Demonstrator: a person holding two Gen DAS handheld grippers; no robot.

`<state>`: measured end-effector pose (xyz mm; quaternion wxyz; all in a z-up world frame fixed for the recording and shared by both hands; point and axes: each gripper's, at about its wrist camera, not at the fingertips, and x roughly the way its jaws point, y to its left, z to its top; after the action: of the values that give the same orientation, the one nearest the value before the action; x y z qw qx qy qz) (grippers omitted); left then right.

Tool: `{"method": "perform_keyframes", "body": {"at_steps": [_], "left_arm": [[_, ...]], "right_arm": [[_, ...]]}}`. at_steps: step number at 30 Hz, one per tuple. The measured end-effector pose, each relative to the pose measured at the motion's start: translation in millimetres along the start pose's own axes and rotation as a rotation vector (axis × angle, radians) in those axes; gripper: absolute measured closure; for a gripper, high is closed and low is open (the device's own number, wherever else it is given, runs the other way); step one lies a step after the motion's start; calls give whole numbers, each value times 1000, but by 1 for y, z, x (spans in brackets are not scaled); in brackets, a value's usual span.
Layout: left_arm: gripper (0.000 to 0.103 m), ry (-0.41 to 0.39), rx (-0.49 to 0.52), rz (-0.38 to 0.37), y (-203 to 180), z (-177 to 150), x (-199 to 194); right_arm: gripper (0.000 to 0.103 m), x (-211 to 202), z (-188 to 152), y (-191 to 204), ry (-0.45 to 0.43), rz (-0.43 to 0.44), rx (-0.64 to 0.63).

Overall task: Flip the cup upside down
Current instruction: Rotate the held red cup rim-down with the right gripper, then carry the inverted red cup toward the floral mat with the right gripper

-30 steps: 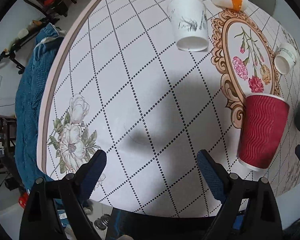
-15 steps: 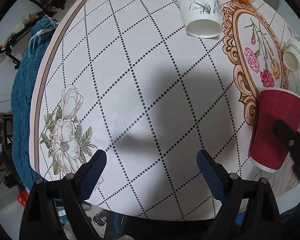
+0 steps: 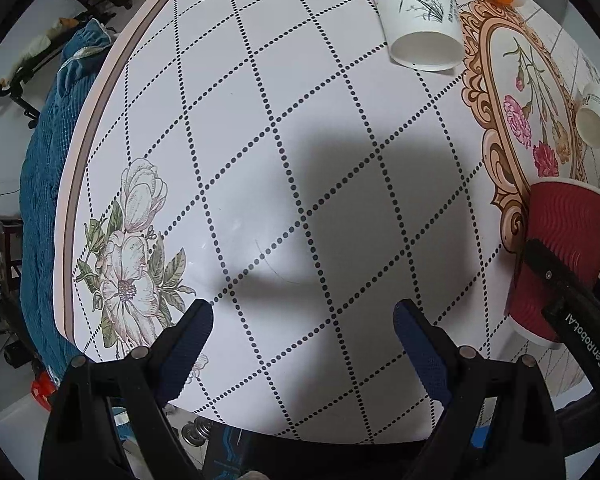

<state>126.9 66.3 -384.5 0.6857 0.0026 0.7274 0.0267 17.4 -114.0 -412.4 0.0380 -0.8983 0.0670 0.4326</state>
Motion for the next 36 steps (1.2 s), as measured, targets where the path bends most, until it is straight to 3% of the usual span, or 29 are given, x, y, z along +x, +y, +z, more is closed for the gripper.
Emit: {"method": "perform_keyframes", "body": {"at_steps": [9,27,36], "left_arm": [[11,-4,-10,3,9,10,-5],[11,-33,0,16,8,6,-21],[11,-47,1,14,8,4,-28]], "right_arm": [[26,2,-3,-23,-2,34,119],[26,1,-2,-57,16,86,229],[26,3,-6,-79,4,231,408]]}}
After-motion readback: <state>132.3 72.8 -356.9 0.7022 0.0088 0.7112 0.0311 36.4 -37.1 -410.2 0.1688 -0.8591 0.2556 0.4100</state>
